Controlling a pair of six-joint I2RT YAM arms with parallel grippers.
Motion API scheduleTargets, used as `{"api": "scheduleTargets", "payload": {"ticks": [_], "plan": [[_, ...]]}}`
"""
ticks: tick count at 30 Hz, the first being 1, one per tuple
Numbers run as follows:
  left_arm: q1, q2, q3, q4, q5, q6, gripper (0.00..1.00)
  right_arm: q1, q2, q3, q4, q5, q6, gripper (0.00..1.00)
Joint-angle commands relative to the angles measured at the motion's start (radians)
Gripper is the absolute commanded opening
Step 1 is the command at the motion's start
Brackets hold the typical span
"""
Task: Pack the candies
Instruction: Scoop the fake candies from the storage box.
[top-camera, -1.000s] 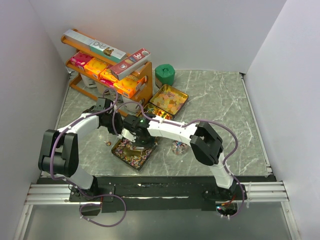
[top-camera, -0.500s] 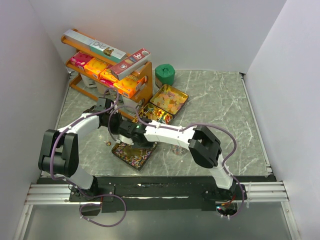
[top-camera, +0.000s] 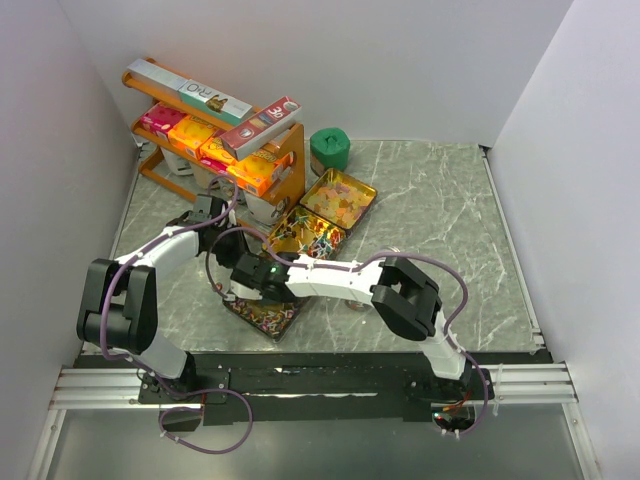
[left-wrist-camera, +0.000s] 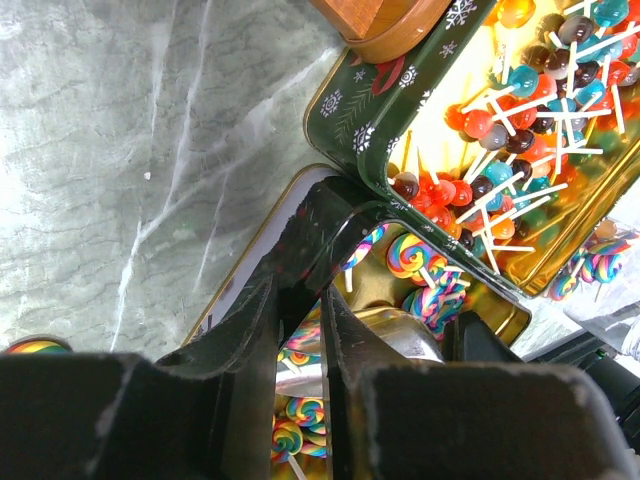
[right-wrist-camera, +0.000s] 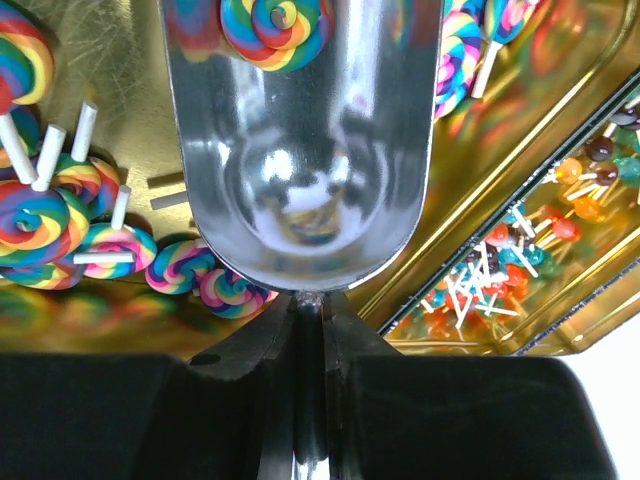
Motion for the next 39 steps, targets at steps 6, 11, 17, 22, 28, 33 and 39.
{"api": "scheduleTargets", "payload": {"ticks": [6,11,17,22,28,33,39], "plan": [[-0.022,0.008,-0.003,0.022,0.057,-0.038,0.01,0.036,-0.071,-0.043,0.257,-0.099,-0.055,0.00],[-0.022,0.016,0.008,0.025,0.042,-0.032,0.01,0.045,-0.171,-0.191,0.365,-0.164,-0.139,0.00],[-0.022,0.020,0.014,0.028,0.040,-0.035,0.01,0.043,-0.144,-0.128,0.305,-0.254,-0.095,0.00],[-0.020,0.013,0.009,0.023,0.036,-0.032,0.01,0.040,-0.122,-0.062,0.254,-0.360,-0.061,0.00],[-0.022,0.014,0.008,0.030,0.036,-0.037,0.01,0.000,-0.116,0.016,0.138,-0.611,-0.039,0.00],[-0.023,0.013,0.012,0.027,0.032,-0.032,0.01,-0.007,-0.062,0.056,0.040,-0.472,-0.072,0.00],[-0.023,0.017,0.018,0.023,0.028,-0.032,0.01,-0.007,-0.082,-0.019,0.073,-0.383,-0.095,0.00]]}}
